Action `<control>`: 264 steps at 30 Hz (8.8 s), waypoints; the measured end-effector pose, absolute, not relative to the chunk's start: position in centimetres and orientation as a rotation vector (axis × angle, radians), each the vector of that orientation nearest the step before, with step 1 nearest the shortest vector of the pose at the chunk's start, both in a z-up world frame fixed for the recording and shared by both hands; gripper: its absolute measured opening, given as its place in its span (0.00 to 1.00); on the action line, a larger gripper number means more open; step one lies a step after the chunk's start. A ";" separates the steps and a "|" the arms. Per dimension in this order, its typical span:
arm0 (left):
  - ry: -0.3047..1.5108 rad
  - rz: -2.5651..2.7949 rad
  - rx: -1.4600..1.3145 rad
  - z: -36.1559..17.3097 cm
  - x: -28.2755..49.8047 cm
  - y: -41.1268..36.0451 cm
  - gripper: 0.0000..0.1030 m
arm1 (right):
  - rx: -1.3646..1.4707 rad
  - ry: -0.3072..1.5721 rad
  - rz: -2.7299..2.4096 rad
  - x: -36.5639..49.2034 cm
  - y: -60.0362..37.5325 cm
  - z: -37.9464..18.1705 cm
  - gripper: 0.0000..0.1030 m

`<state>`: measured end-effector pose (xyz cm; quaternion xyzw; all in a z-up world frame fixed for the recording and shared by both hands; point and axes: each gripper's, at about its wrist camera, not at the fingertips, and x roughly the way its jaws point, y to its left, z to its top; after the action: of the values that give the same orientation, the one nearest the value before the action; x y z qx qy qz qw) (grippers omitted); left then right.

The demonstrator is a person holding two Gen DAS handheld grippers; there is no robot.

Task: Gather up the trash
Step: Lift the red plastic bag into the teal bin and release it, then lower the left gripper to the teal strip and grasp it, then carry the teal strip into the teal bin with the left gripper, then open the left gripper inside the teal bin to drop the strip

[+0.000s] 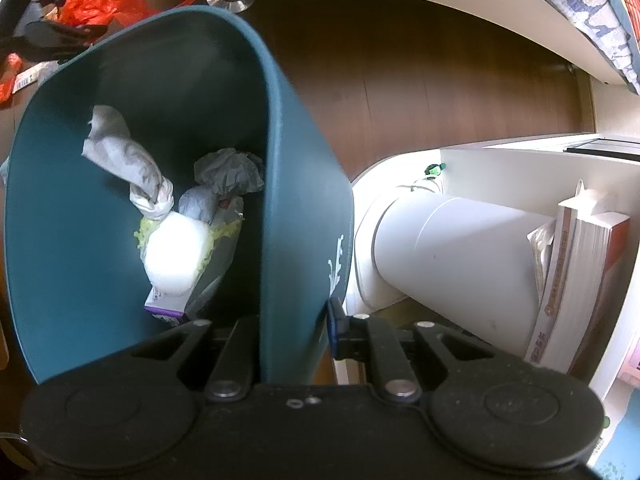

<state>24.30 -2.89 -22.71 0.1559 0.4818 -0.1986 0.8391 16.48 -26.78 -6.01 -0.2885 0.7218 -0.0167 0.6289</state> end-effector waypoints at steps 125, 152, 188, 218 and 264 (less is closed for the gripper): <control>0.929 -0.677 0.463 -15.2 11.9 2.1 0.76 | -0.189 1.525 -0.126 10.7 -31.1 -5.4 0.06; 1.272 -0.669 0.521 -30.3 7.6 1.6 0.64 | -0.300 1.595 0.062 10.6 -26.5 -7.4 0.09; 0.954 -0.620 0.369 -13.1 12.1 0.6 0.11 | -0.178 1.574 -0.011 8.5 -29.7 -5.9 0.21; 0.576 -0.837 0.498 0.7 9.9 -10.0 0.11 | 0.149 1.404 -0.197 3.4 -30.0 -5.5 0.10; 0.811 -0.901 0.442 -4.8 13.6 -11.6 0.50 | -0.086 1.327 -0.006 8.5 -27.2 -2.6 0.63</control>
<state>13.61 -11.57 -4.83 0.2059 0.3781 -0.4199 0.7990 8.54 -27.17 -2.58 -0.0399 0.6158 -0.0028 0.7869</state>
